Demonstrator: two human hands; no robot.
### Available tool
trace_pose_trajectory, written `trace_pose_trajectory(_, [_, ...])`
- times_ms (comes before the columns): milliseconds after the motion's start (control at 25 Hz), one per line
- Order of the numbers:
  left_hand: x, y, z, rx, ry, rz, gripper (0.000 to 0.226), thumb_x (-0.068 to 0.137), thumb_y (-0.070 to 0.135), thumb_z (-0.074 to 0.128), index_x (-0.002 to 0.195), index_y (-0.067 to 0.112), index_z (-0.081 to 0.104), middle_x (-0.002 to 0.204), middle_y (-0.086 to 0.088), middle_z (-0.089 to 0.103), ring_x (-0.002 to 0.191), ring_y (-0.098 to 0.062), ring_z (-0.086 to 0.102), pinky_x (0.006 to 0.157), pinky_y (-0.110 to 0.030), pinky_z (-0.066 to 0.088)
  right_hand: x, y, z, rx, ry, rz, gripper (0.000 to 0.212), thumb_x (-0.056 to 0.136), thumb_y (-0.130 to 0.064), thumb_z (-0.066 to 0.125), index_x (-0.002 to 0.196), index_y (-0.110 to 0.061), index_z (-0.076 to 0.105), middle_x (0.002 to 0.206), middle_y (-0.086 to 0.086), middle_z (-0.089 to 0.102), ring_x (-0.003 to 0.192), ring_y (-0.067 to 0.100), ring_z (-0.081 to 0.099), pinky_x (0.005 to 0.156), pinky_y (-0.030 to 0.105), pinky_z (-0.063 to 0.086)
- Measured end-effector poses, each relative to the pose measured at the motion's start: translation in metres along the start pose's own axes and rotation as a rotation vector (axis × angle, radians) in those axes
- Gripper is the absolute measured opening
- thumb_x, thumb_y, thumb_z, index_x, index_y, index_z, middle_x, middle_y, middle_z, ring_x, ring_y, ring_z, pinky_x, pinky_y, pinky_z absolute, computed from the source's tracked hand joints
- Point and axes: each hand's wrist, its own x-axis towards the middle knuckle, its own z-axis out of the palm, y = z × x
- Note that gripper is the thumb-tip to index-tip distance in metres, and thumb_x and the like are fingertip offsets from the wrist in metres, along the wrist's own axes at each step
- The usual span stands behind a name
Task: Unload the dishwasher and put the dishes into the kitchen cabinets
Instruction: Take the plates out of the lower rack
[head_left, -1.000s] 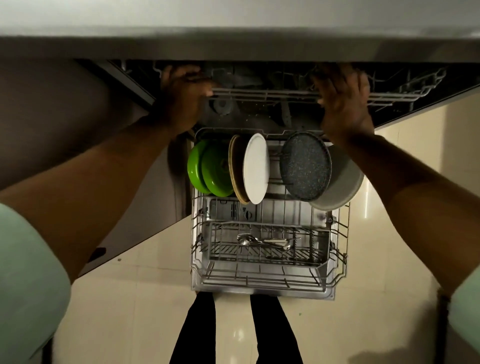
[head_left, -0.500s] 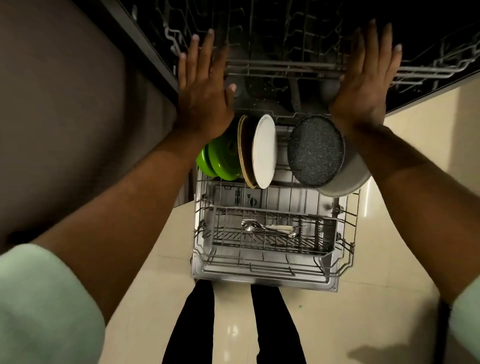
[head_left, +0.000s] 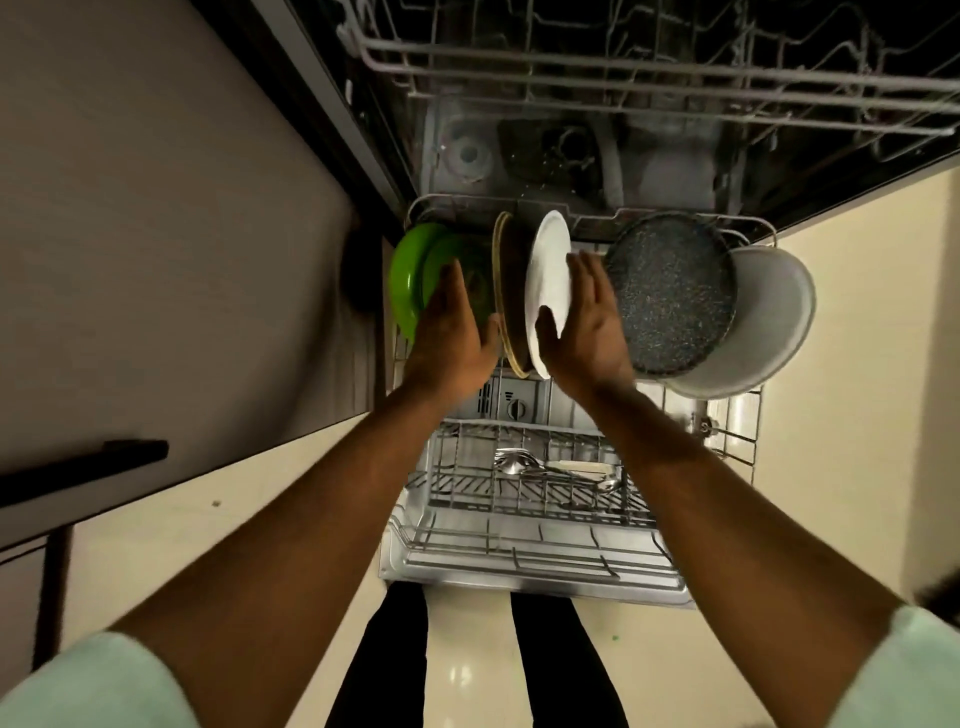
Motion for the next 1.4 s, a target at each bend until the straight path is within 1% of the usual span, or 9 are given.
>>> trace_pose_trajectory(80, [0.002,-0.003,0.018,-0.084,-0.073,-0.106,0.074,0.099,0.033,0.049,0.155,0.011,0.006,0.143,-0.020,0.046,0.118,-0.035,0.056,0.087,-0.033,0.046,0.001,0.003,0.023,0.057,-0.098,0.076,0.076,0.091,-0.042,0.050,0.149,0.002,0.029,0.154,0.023,0.031,0.144,0.035,0.028,0.117,0.047,0.030])
trace_pose_trajectory(240, [0.013,-0.006,0.042,-0.216,-0.064,-0.165,0.061,0.096,0.025,0.054,0.150,0.012,0.029,0.122,-0.013,0.064,0.102,-0.029,0.065,0.075,-0.028,0.048,0.008,0.011,0.047,0.034,-0.129,0.084,0.074,0.097,-0.039,0.054,0.152,-0.002,0.020,0.155,0.021,0.032,0.140,0.034,0.036,0.110,0.047,0.040])
trace_pose_trajectory(400, [0.021,-0.002,0.051,-0.190,0.031,-0.153,0.023,0.096,0.023,0.052,0.110,0.006,0.057,0.098,-0.016,0.069,0.085,-0.033,0.066,0.061,-0.027,0.038,0.012,0.014,0.055,-0.020,-0.220,0.183,0.074,0.099,-0.030,0.051,0.154,-0.002,0.010,0.151,0.024,0.036,0.126,0.039,0.052,0.096,0.050,0.050])
trace_pose_trajectory(560, [0.018,0.007,0.048,-0.162,0.097,-0.193,0.018,0.095,0.019,0.051,0.100,0.004,0.061,0.091,-0.016,0.068,0.073,-0.029,0.061,0.051,-0.023,0.032,0.005,0.008,0.050,0.037,-0.145,0.344,0.048,0.098,-0.027,0.050,0.136,-0.002,0.033,0.106,0.022,0.067,0.088,0.034,0.068,0.070,0.046,0.057])
trace_pose_trajectory(680, [0.006,0.012,0.041,-0.195,0.116,-0.189,0.014,0.092,0.016,0.055,0.094,0.004,0.061,0.082,-0.013,0.066,0.061,-0.019,0.050,0.040,-0.014,0.029,-0.009,0.003,0.040,0.018,-0.115,0.387,0.035,0.095,-0.011,0.047,0.128,-0.001,0.039,0.096,0.022,0.068,0.079,0.035,0.067,0.064,0.046,0.058])
trace_pose_trajectory(800, [-0.013,0.019,0.024,-0.228,0.115,-0.188,0.013,0.091,0.017,0.057,0.090,0.005,0.060,0.075,-0.006,0.060,0.060,-0.020,0.053,0.038,-0.013,0.027,-0.031,-0.005,0.026,0.044,-0.148,0.428,0.055,0.096,-0.012,0.045,0.146,-0.002,0.025,0.094,0.017,0.067,0.074,0.030,0.065,0.062,0.044,0.058])
trace_pose_trajectory(960, [-0.042,0.027,-0.004,-0.249,0.134,-0.241,0.011,0.090,0.017,0.058,0.093,0.007,0.061,0.081,-0.009,0.062,0.069,-0.024,0.057,0.055,-0.025,0.034,-0.067,-0.018,0.011,0.080,-0.143,0.454,0.041,0.102,-0.012,0.031,0.142,-0.008,0.032,0.074,0.004,0.063,0.056,0.017,0.058,0.045,0.030,0.045])
trace_pose_trajectory(1120, [-0.084,0.034,-0.043,-0.261,0.170,-0.277,0.014,0.089,0.013,0.054,0.094,0.003,0.062,0.081,-0.013,0.062,0.070,-0.027,0.057,0.056,-0.025,0.033,-0.105,-0.051,-0.025,0.035,-0.155,0.518,0.051,0.101,-0.011,0.036,0.150,-0.016,0.026,0.081,0.004,0.062,0.058,0.014,0.058,0.040,0.021,0.045])
trace_pose_trajectory(1400, [-0.167,0.043,-0.111,-0.333,0.141,-0.319,0.017,0.086,0.009,0.053,0.097,0.000,0.063,0.086,-0.018,0.066,0.076,-0.034,0.061,0.054,-0.023,0.029,-0.171,-0.122,-0.087,-0.086,-0.124,0.486,0.051,0.094,-0.005,0.045,0.144,-0.001,0.035,0.083,0.012,0.059,0.068,0.029,0.056,0.061,0.033,0.048])
